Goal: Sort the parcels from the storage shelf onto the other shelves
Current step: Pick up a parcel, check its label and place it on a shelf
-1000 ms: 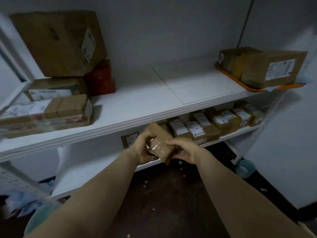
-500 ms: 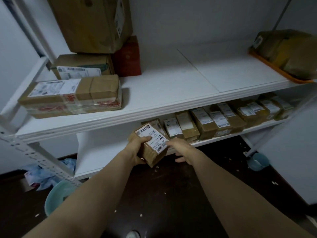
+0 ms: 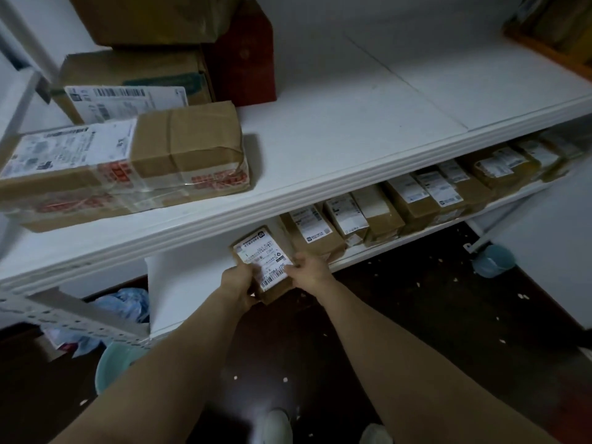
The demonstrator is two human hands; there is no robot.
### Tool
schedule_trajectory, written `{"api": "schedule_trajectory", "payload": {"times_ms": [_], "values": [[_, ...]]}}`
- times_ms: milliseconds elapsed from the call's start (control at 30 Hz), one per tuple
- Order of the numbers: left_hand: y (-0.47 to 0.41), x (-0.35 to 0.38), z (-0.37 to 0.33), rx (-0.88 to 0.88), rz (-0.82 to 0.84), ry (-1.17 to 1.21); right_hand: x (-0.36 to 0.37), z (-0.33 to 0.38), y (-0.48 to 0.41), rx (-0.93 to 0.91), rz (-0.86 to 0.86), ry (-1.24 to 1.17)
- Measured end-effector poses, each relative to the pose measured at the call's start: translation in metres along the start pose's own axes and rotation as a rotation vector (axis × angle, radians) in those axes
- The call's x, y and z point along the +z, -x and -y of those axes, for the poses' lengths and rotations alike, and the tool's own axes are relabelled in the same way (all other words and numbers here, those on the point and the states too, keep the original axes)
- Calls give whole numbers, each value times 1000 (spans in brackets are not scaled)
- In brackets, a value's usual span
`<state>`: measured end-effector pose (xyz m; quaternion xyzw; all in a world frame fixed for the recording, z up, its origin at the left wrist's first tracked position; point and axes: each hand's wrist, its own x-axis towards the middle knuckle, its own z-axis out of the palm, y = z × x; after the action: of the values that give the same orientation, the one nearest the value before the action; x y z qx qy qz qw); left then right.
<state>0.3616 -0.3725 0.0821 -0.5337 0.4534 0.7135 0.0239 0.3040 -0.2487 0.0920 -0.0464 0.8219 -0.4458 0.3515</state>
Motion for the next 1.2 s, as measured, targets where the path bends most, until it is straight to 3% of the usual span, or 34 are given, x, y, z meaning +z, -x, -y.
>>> {"api": "schedule_trajectory", "payload": {"times_ms": [167, 367, 633, 967, 1200], "values": [[-43, 1, 6, 41, -55, -111, 24, -2, -29, -9, -3, 122], [-75, 8, 10, 101, -29, -309, 36, -11, -53, 23, 5, 206], [-79, 21, 11, 122, 10, -405, 37, -14, -50, 29, 29, 312], [18, 34, -7, 209, 13, -522, -24, 23, 21, -71, -44, 353], [128, 39, -19, 421, 95, -455, -70, 58, 95, -258, -125, 374]]}}
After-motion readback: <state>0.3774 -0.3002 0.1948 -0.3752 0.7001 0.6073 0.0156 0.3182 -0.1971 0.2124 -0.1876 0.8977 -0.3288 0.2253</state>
